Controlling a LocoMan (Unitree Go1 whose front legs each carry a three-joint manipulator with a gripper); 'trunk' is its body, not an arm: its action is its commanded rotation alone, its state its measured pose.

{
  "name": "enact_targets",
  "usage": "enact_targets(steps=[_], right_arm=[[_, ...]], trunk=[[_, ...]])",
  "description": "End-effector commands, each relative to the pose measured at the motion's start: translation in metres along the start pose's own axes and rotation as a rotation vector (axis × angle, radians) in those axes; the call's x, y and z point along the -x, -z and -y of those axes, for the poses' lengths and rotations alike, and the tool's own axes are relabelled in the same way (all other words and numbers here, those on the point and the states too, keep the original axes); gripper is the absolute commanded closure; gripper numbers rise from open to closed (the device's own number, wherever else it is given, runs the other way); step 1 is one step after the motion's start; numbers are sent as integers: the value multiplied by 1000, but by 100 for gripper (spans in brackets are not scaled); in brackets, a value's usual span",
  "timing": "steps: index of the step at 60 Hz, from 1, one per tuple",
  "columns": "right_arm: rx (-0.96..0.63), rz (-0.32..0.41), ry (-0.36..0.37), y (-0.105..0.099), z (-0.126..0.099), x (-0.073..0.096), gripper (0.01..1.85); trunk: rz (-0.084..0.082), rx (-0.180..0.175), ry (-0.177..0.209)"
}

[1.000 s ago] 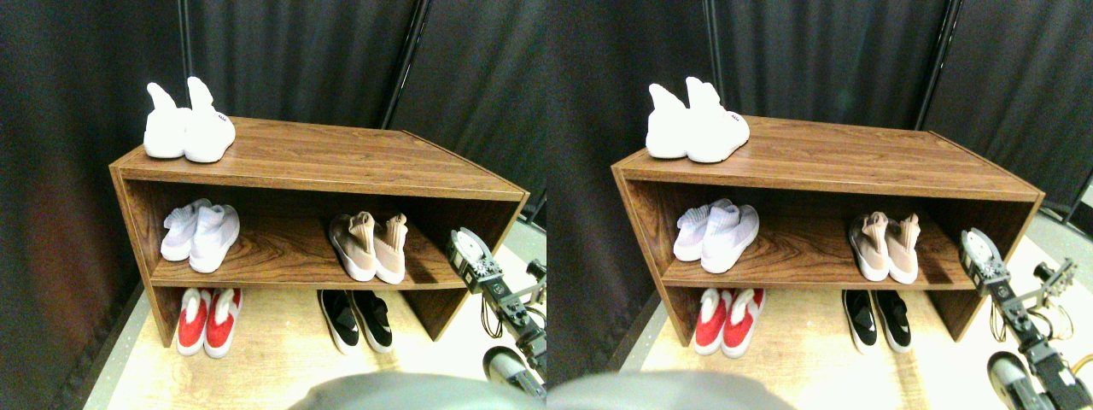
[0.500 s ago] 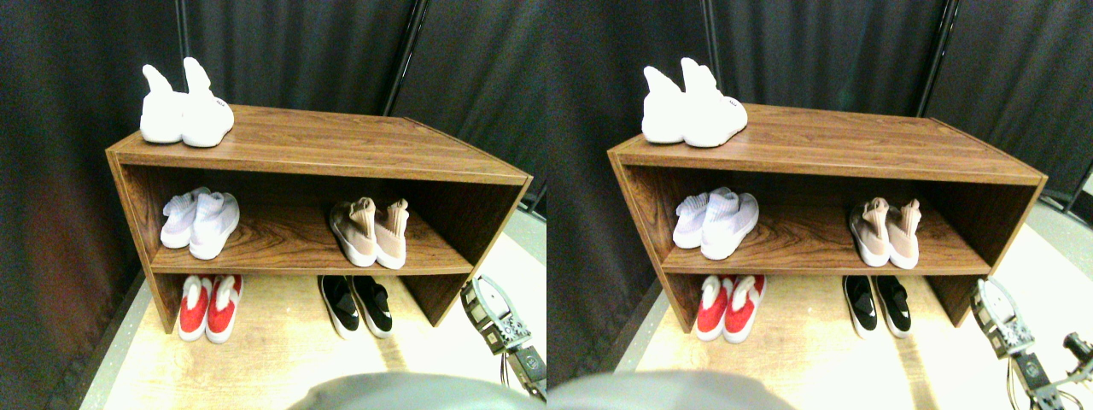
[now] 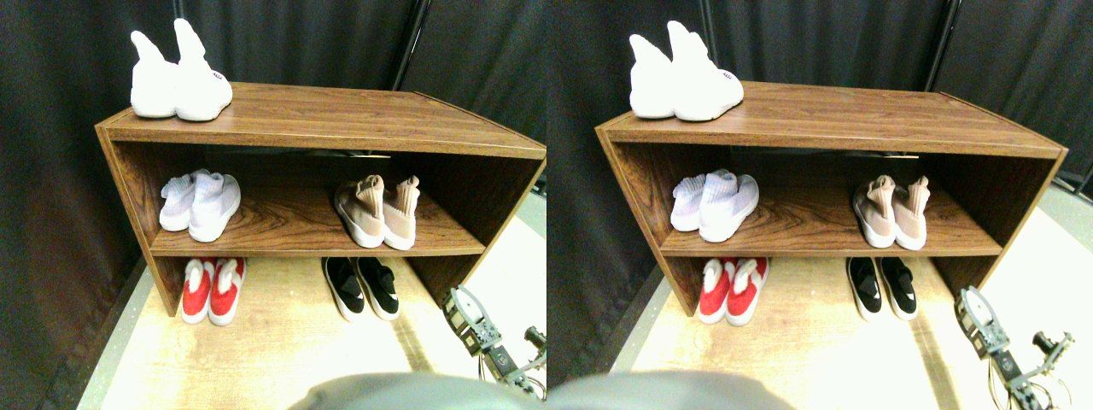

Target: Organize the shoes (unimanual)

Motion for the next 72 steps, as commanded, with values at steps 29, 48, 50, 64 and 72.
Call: enact_targets(steps=[29,48,50,64,72], right_arm=[[-23,128,142,-3,43,-54,180],[-1,199,223,-9,52,-79,180],[-2,213,237,-9,52,-81,180],[-28,250,293,-15,68,-102,180],[-69,254,311,-14,77,-108,180]], trunk=[[-31,36,-20],[-26,39,-24],[-26,39,-24],[-25,42,-29],[-27,46,-34]])
